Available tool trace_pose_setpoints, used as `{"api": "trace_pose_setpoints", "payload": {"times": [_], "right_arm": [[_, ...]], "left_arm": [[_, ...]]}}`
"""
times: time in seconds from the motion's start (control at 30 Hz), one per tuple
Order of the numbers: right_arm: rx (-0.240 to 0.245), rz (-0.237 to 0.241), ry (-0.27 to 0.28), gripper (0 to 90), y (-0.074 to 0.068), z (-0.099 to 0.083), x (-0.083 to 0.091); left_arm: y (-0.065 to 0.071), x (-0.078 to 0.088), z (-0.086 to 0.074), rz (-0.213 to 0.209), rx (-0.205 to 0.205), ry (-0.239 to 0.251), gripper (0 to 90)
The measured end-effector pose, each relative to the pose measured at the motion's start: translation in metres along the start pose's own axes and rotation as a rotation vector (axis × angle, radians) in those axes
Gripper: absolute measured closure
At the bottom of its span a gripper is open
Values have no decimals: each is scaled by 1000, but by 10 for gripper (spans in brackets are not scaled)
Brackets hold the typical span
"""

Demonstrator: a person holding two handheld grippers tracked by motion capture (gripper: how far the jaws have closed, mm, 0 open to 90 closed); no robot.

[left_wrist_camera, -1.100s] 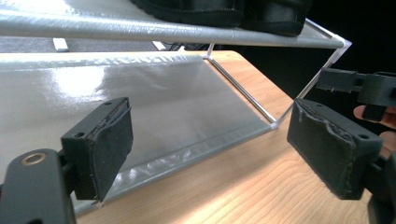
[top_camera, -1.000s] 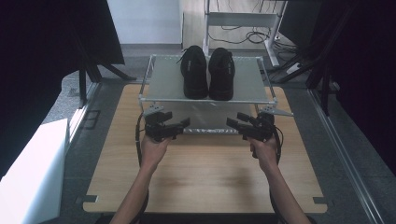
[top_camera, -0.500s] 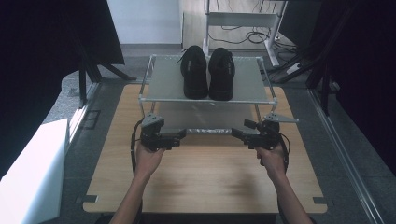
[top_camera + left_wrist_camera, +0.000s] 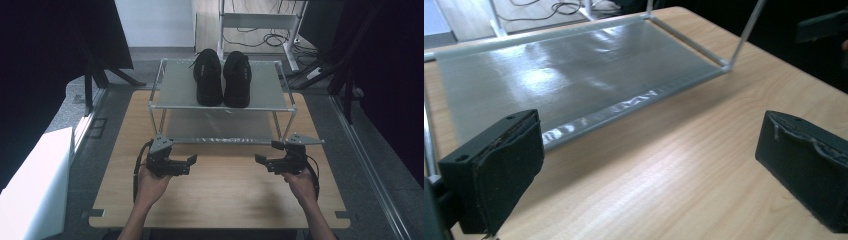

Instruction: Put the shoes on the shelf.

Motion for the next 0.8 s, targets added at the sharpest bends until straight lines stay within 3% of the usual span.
{"api": "trace_pose_setpoints", "payload": {"times": [0.13,0.4,0.8], "right_arm": [[8,-5,-3,21,-3,-6,10],[35,-37,-2,7,-4,-19,28],[49,-85,-53,0,-1,-54,27]], "left_arm": [[7,10,-7,-17,-4,0,0],[8,19,-32,18,-23,-17,0],[10,15,-62,59,-41,-45,0]]}}
Point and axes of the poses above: each handheld gripper's, and its own axes: x roughly backward along the jaws, z roughly out of its top, y roughly to its right, the point moved 8 cm from there along -x, roughly forward along the jaws, and after that the axes turned 6 degrees about y, right-handed, at the moved point
